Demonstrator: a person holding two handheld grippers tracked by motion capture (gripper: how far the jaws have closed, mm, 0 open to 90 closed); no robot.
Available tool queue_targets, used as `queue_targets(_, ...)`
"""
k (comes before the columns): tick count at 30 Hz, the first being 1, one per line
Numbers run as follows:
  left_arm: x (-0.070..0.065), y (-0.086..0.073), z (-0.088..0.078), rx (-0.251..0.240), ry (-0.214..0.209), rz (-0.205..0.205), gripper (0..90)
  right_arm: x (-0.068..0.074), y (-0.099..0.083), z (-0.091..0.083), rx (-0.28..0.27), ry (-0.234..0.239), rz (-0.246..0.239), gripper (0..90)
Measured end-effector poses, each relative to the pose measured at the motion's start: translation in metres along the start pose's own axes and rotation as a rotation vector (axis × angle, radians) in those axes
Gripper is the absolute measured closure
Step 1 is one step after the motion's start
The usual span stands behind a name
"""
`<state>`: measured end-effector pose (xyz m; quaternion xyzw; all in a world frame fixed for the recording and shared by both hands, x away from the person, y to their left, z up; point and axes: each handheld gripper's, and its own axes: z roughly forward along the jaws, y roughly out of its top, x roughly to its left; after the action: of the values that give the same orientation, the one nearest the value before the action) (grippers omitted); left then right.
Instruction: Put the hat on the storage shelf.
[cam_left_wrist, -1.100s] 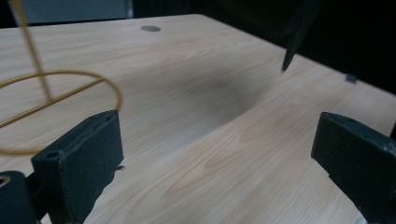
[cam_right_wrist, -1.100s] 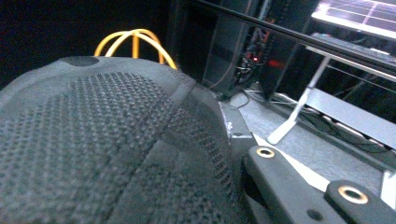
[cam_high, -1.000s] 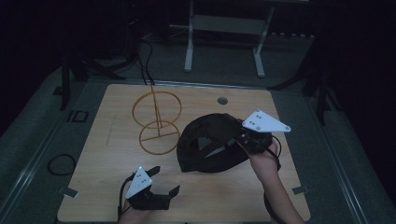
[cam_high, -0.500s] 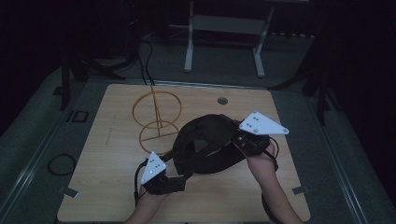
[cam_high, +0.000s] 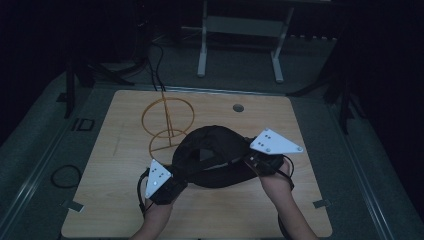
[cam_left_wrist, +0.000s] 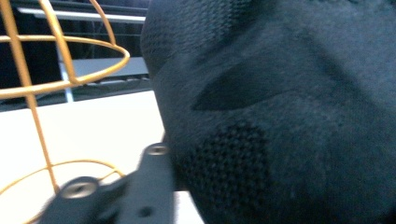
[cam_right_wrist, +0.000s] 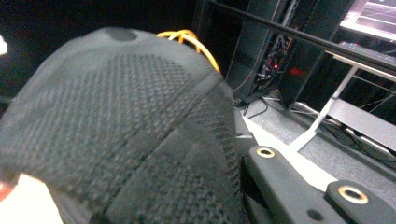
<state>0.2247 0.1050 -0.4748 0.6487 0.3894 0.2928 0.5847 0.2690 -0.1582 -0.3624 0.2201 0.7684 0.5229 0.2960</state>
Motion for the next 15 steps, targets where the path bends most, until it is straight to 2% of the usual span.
queue_targets(2, 0.001, 0.0, 0.0, 0.0, 0.0, 0.0, 88.2, 0.002, -0.001, 0.0, 0.001, 0.001, 0.003, 89.6)
queue_targets(3, 0.003, 0.0, -0.001, 0.006, 0.007, -0.01, 88.9, 0.005, -0.004, 0.0, 0.008, 0.005, 0.001, 89.6)
queue_targets(6, 0.004, 0.001, -0.002, 0.015, 0.002, 0.0, 89.5, 0.008, -0.01, -0.001, 0.014, 0.013, 0.019, 89.4)
queue_targets(11, 0.004, 0.005, -0.003, 0.022, -0.022, -0.009, 89.9, 0.009, -0.023, -0.006, 0.007, 0.02, 0.042, 85.8)
queue_targets(12, 0.003, 0.006, -0.004, 0.027, -0.024, 0.002, 89.9, 0.009, -0.023, -0.006, 0.007, 0.02, 0.042, 85.8)
queue_targets(14, 0.003, 0.009, -0.006, 0.026, -0.023, 0.013, 90.0, 0.011, -0.033, -0.01, -0.003, 0.041, 0.062, 79.0)
queue_targets(15, 0.003, 0.009, -0.006, 0.026, -0.023, 0.013, 90.0, 0.012, -0.037, -0.012, -0.003, 0.04, 0.056, 76.1)
